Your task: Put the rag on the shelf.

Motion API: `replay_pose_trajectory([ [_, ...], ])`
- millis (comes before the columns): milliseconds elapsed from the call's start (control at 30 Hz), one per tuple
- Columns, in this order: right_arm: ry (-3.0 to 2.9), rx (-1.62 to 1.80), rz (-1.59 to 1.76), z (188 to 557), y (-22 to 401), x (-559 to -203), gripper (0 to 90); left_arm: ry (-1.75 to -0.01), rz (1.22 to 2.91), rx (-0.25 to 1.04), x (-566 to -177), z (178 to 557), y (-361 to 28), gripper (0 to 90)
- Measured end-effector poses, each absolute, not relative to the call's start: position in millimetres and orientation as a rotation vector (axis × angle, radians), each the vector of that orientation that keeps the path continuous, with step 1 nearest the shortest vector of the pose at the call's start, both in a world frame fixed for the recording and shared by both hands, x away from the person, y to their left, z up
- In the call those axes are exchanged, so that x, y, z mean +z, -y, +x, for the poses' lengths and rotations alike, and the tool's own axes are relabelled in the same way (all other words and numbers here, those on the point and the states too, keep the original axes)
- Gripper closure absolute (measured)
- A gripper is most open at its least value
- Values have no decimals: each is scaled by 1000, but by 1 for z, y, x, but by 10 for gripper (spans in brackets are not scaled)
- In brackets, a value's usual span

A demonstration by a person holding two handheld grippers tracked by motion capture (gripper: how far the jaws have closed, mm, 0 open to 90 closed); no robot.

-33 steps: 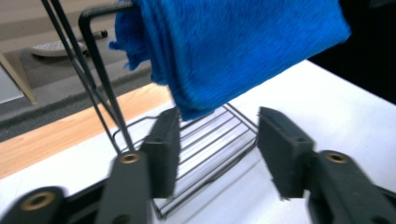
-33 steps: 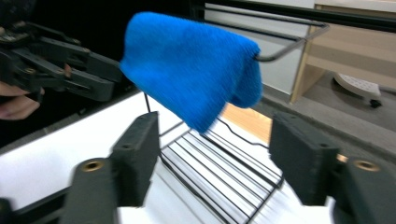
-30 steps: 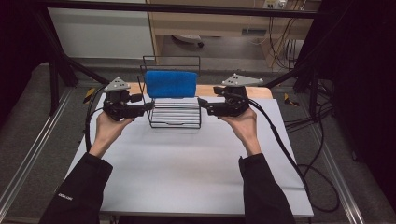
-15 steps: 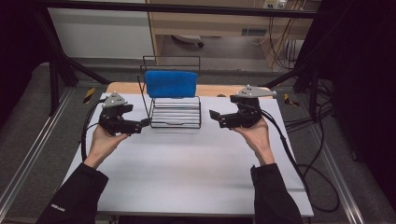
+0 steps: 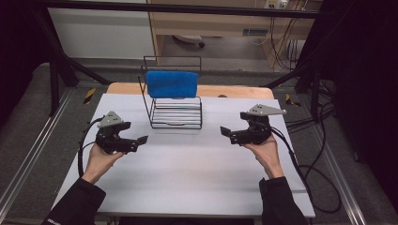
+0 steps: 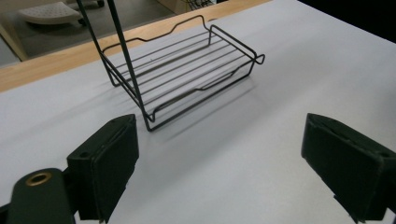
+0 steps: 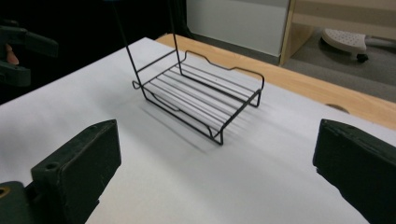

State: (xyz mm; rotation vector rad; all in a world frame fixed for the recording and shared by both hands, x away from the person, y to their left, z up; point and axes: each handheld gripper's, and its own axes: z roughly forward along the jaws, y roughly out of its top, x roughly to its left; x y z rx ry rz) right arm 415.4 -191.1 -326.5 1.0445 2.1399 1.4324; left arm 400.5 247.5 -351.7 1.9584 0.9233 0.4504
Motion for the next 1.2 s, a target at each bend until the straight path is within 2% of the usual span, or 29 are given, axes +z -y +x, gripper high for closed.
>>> replay_pose_trajectory([
  [833, -2281, 1310, 1159, 378, 230, -413, 12, -939, 2028, 355, -415, 375, -261, 116],
  [1200, -2302, 1309, 1169, 364, 248, -434, 11, -939, 2044, 345, -427, 370, -265, 119],
])
